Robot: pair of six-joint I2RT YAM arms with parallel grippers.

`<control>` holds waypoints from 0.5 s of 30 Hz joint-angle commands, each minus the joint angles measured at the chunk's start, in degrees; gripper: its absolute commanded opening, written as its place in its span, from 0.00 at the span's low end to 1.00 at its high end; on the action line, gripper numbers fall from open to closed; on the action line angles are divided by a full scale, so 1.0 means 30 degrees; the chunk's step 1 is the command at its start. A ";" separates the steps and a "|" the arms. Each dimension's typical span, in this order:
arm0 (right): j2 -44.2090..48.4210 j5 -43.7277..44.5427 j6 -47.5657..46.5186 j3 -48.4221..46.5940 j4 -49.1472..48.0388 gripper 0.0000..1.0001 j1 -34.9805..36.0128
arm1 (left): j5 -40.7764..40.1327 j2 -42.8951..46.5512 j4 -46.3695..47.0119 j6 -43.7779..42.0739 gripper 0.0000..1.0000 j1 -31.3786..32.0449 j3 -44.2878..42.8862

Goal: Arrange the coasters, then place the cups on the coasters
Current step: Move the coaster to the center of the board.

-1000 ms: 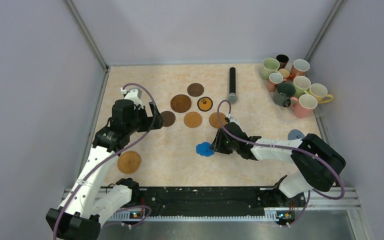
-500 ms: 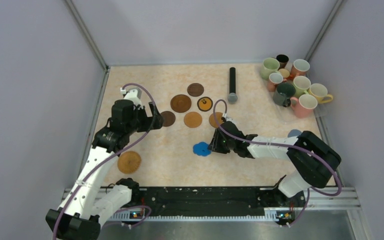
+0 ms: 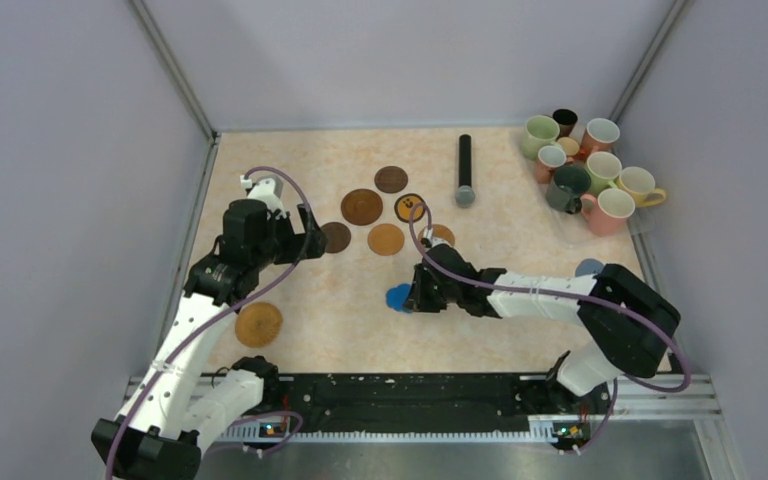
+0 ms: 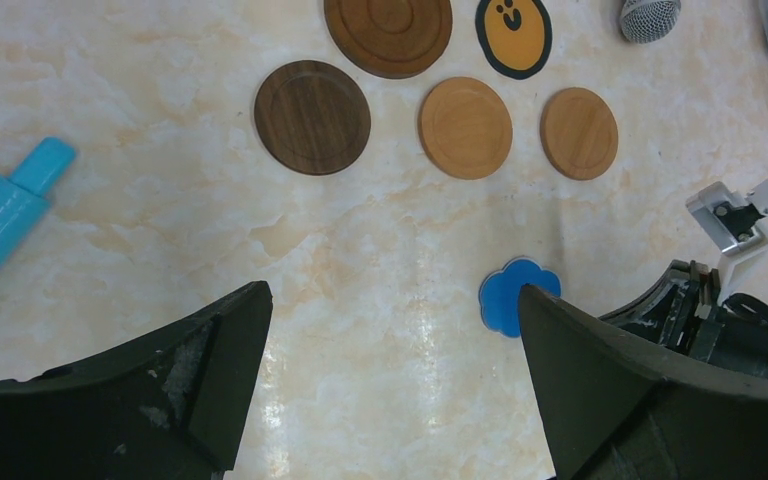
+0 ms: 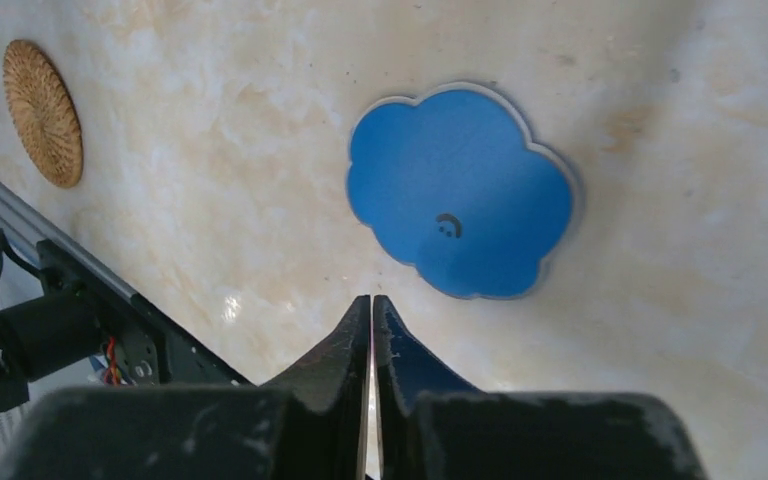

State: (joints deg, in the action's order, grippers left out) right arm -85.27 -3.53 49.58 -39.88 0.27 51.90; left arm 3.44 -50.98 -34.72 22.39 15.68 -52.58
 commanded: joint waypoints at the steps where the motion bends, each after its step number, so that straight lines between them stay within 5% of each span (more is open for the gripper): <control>1: -0.1302 -0.0947 0.0151 -0.0762 -0.1527 0.00 0.0712 | -0.0385 0.0454 0.0647 -0.0096 0.99 -0.0027 0.0090; 15: -0.2666 0.2807 -0.1209 -0.1327 -0.0587 0.00 0.0911 | -0.0511 0.0449 0.0649 -0.0114 0.99 -0.0045 0.0065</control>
State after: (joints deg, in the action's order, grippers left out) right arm -92.12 -2.17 48.88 -41.04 -2.02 54.52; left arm 2.83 -50.50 -34.72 22.37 15.68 -52.58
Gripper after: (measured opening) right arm 0.003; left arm 0.986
